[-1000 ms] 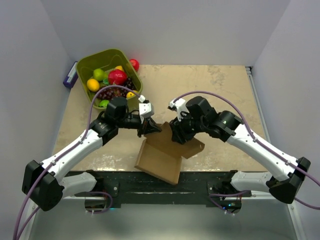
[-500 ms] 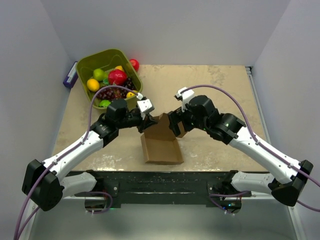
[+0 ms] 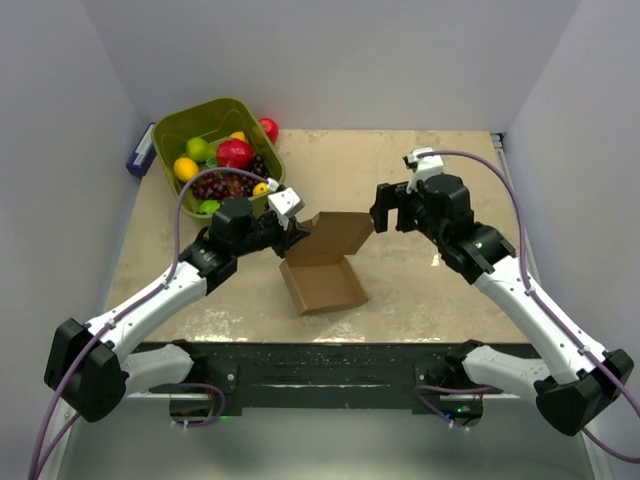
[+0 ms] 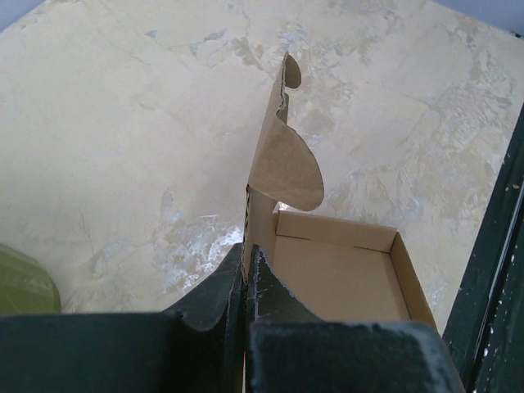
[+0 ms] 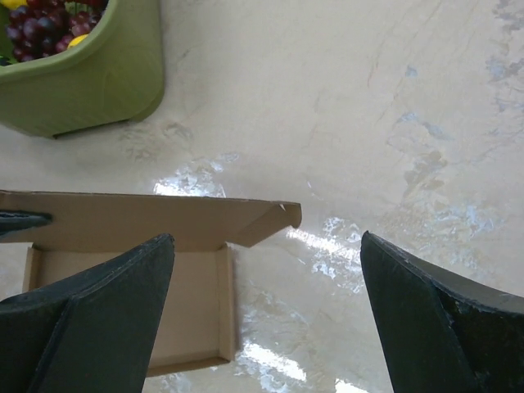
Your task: Fold the paper box
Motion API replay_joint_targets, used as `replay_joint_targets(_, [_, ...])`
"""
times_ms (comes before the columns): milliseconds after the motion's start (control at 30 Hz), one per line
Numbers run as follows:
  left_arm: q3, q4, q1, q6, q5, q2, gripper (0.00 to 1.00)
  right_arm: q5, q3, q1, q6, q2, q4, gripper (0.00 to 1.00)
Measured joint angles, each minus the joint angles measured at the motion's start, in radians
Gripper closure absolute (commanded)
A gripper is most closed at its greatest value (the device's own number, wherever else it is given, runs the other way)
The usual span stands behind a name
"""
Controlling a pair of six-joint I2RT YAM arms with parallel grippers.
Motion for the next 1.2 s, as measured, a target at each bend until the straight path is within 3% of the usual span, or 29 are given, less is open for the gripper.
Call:
replay_joint_targets(400, [-0.019, 0.000, 0.003, -0.035, -0.099, -0.039, 1.00, -0.113, -0.167, -0.064, 0.050, -0.068, 0.078, 0.01])
replay_joint_targets(800, [-0.043, 0.005, 0.009, -0.050, -0.066, -0.053, 1.00, -0.225, -0.403, -0.108, 0.106, -0.195, 0.239, 0.02])
replay_joint_targets(933, [-0.063, 0.011, 0.011, -0.050, -0.055, -0.071, 1.00, -0.268, -0.515, -0.108, 0.133, -0.206, 0.335, 0.09])
replay_joint_targets(1200, [-0.093, 0.011, 0.015, -0.050, -0.023, -0.109, 1.00, -0.352, -0.690, -0.108, 0.153, -0.086, 0.597, 0.09])
